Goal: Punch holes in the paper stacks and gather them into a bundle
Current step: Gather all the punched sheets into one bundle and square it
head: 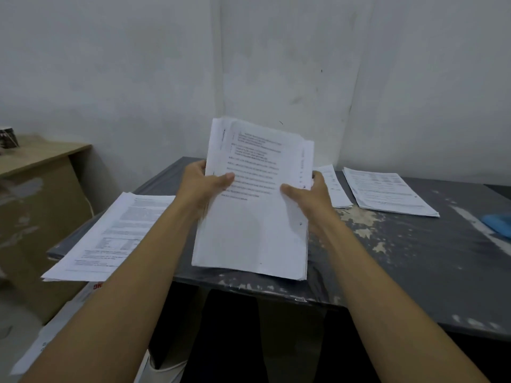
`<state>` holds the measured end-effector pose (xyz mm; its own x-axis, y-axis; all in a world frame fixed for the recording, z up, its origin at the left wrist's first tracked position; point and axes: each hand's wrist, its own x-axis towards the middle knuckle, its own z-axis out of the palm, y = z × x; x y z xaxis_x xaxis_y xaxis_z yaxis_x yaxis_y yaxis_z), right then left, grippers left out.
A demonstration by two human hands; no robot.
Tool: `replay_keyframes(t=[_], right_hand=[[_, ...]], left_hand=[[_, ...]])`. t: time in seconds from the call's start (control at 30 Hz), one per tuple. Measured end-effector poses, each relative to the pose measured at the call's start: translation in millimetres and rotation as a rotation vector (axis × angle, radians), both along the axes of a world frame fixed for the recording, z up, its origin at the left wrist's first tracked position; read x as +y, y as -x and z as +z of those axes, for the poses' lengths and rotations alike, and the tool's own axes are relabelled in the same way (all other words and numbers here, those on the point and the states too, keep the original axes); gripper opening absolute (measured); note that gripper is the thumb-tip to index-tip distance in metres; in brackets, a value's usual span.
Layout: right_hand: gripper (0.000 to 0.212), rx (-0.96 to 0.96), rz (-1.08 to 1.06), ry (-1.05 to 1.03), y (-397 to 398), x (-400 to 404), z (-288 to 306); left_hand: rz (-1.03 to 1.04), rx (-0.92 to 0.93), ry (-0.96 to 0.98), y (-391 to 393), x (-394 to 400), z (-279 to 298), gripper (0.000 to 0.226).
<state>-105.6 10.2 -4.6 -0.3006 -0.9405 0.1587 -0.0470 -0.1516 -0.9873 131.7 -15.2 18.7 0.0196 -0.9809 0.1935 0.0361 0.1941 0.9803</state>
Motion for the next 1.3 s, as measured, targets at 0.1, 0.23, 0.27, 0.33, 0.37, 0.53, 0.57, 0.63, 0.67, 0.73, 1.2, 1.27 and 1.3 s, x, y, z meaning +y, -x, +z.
replay_keyframes(t=[0.1, 0.23, 0.27, 0.33, 0.37, 0.53, 0.57, 0.63, 0.67, 0.73, 1.2, 1.27, 1.3], right_hand=[[0.064, 0.032, -0.064, 0.123, 11.0, 4.5, 29.5], [0.037, 0.027, -0.026, 0.222, 25.6, 12.9, 58.5], [0.033, 0.029, -0.024, 0.228, 29.0, 15.2, 60.7], [0.031, 0.012, -0.029, 0.226, 34.7, 19.6, 57.4], [0.031, 0.002, -0.032, 0.218, 36.3, 21.7, 52.7], [0.025, -0.035, -0.035, 0.139, 31.1, 26.2, 28.4], [0.025, -0.044, -0.039, 0.14, 29.4, 25.4, 29.5], [0.028, -0.038, -0.06, 0.158, 27.8, 23.6, 36.1], [0.028, -0.033, -0.066, 0.173, 28.0, 23.2, 39.8], [0.028, -0.023, -0.069, 0.203, 29.7, 23.8, 44.8], [0.027, 0.01, -0.087, 0.233, 28.1, 21.4, 41.8], [0.017, 0.024, -0.087, 0.215, 29.3, 20.9, 35.9], [0.013, 0.026, -0.091, 0.208, 29.0, 20.7, 33.5]], left_hand=[[-0.067, 0.085, 0.12, 7.8, 1.5, 24.5, 0.033], [-0.08, 0.071, 0.234, 17.7, -0.3, 43.2, 0.049], [-0.07, 0.051, 0.252, 20.0, -1.1, 43.5, 0.048], [-0.055, 0.033, 0.264, 25.4, 0.0, 38.3, 0.046], [-0.056, 0.029, 0.258, 28.3, 1.9, 33.5, 0.045], [-0.039, -0.013, 0.238, 39.4, 10.0, 12.7, 0.036], [-0.021, -0.011, 0.243, 40.5, 10.4, 14.9, 0.035], [0.007, -0.026, 0.267, 41.6, 11.0, 23.3, 0.037], [0.013, -0.037, 0.285, 41.8, 11.7, 27.8, 0.038], [0.018, -0.039, 0.316, 41.0, 13.2, 33.3, 0.039], [0.033, -0.021, 0.349, 44.0, 10.4, 36.2, 0.053], [0.025, -0.049, 0.321, 40.9, 8.5, 29.6, 0.049], [0.021, -0.056, 0.302, 39.9, 7.9, 26.2, 0.046]])
